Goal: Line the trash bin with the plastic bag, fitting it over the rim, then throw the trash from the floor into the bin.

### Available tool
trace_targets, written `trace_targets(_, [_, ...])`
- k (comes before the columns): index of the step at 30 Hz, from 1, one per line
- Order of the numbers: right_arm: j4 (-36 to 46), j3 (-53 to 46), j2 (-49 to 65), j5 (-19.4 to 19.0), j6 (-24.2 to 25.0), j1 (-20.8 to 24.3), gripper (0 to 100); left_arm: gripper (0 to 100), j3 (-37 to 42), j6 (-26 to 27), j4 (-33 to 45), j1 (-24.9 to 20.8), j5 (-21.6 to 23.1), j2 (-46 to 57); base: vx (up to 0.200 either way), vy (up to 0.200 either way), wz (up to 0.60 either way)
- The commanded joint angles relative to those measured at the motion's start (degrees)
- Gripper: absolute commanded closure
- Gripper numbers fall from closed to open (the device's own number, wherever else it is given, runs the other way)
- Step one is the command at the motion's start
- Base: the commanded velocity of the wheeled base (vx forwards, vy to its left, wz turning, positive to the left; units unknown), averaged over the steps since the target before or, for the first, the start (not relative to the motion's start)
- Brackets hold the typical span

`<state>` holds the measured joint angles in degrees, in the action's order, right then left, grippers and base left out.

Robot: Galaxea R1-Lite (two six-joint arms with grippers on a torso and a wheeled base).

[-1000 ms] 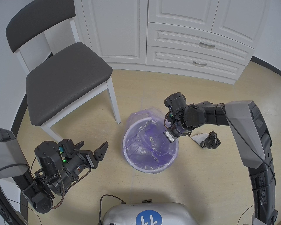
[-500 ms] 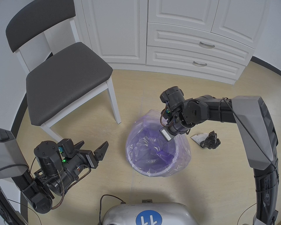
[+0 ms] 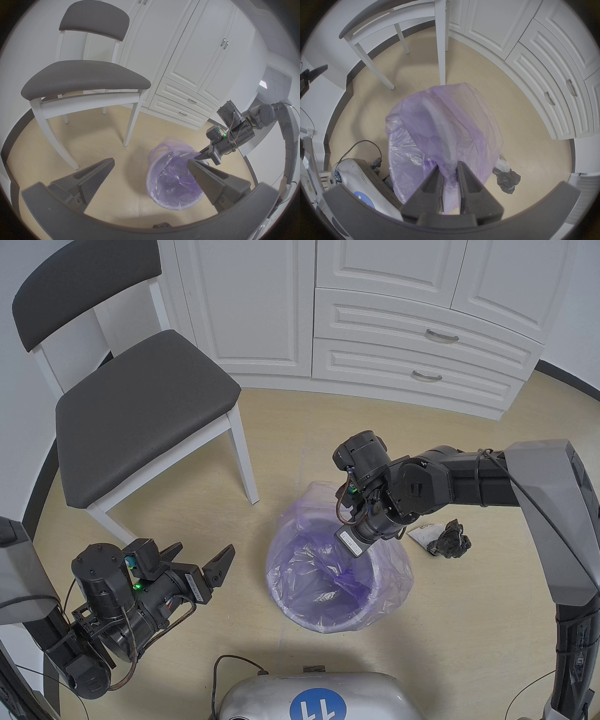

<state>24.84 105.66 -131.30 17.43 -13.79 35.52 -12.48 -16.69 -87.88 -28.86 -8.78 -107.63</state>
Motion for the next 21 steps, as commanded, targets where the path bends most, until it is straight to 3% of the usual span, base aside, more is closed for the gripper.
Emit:
trace_targets(1, [-0.06,-3.09,3.25,-0.91,-0.01,1.83,100,0,0.0,-0.01,-0.01,-0.15,-0.01,-0.04,0.0,0.0,0.0])
trace_targets(8, [-0.32,-6.95,5.36,-2.75,0.08,4.47,100,0,0.0,-0.01,-0.01,-0.24,-0.01,-0.39,0.0,0.0,0.0])
trace_targets(12, [-0.5,-7.22,4.65,-4.07,2.71,6.05,100,0,0.0,-0.01,-0.01,-0.32,-0.01,-0.47,0.0,0.0,0.0])
trace_targets(21, [-2.87,-6.25,0.52,-7.41,3.86,4.82,100,0,0.0,-0.1,-0.01,-0.76,-0.01,-0.83,0.0,0.0,0.0])
